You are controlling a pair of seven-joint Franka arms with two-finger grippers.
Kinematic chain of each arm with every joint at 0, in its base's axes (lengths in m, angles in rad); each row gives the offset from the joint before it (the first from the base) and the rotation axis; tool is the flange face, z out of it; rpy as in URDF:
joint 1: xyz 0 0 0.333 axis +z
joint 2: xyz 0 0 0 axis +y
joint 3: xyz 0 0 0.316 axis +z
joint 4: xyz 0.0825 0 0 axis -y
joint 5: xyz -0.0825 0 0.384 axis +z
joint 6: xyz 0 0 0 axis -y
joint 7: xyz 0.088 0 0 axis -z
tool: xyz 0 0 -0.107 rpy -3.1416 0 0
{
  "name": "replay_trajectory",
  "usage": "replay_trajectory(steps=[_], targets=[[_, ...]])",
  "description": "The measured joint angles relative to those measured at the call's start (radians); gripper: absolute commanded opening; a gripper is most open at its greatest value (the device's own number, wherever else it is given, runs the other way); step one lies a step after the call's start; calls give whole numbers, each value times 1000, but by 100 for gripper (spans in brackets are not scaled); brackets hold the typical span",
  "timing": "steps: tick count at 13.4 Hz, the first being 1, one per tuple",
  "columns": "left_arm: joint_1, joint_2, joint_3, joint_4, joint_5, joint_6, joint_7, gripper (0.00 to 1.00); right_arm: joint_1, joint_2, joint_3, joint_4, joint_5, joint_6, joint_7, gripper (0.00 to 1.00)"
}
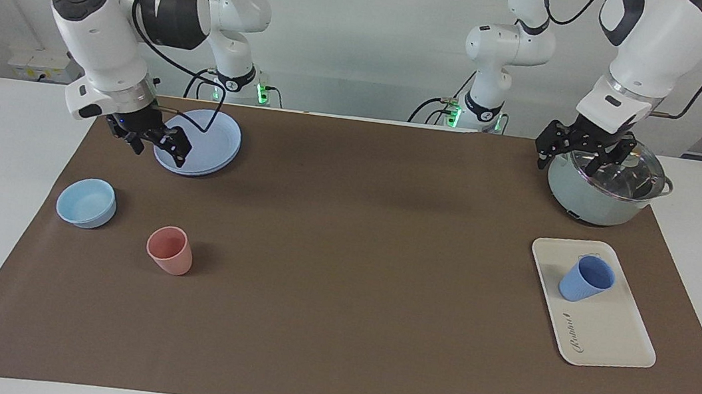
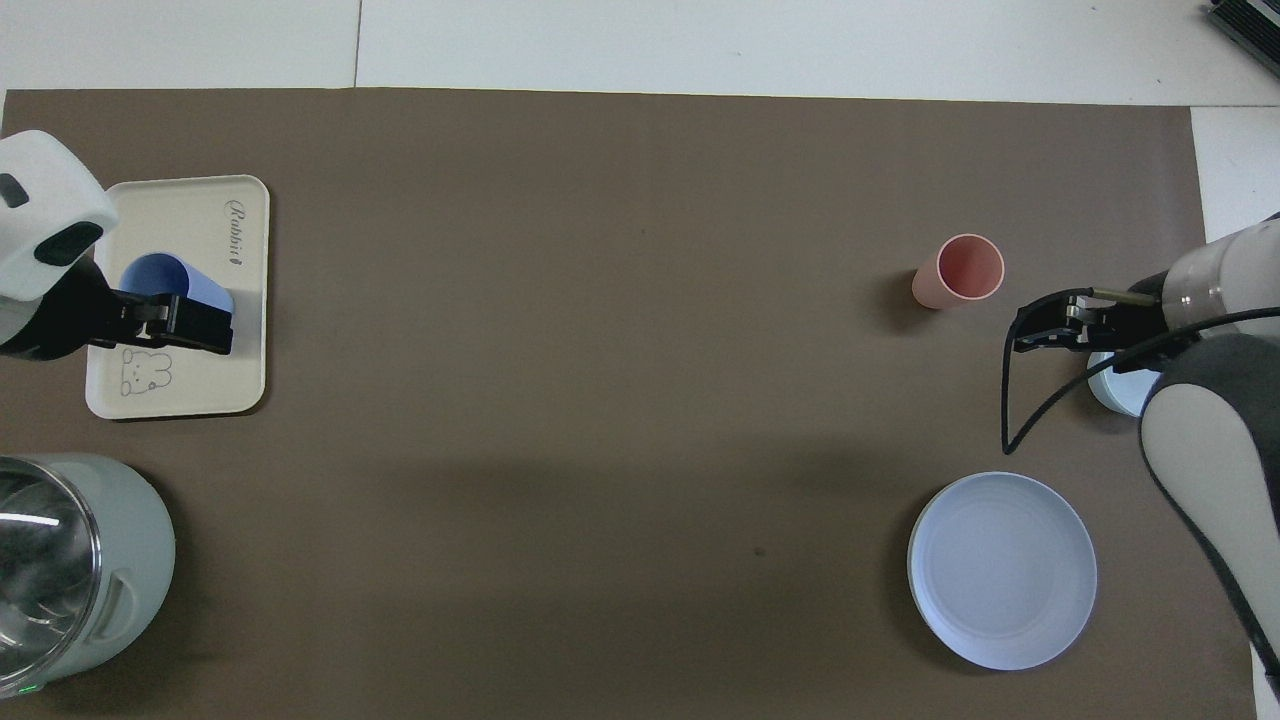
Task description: Place cup on tray
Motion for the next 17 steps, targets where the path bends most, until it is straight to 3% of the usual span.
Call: replay_trajectory(steps=[8,17], targets=[[-35,-14,76,90,-6,-123,61,100,-3,61,19,282,-25,-221,-39,99],[-35,-14,77,87,-6,-127,68,100,-3,64,19,292,-26,-343,-51,100]])
